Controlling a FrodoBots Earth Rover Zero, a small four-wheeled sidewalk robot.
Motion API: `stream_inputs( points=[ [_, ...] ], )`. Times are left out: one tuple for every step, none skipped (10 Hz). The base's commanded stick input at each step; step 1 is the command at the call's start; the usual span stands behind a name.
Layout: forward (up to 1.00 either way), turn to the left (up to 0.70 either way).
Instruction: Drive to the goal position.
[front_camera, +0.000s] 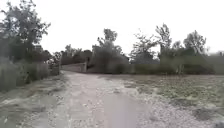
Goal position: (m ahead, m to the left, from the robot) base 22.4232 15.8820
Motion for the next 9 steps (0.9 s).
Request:
stream_inputs(
  points=[
    [0.7, 0.0],
    [0.7, 0.0],
    [0.7, 0.0],
    [0.7, 0.0],
    [0.7, 0.0],
    [0.7, 0.07],
    [0.7, 0.34],
    [0.7, 0.35],
    [0.7, 0.35]
  ],
)
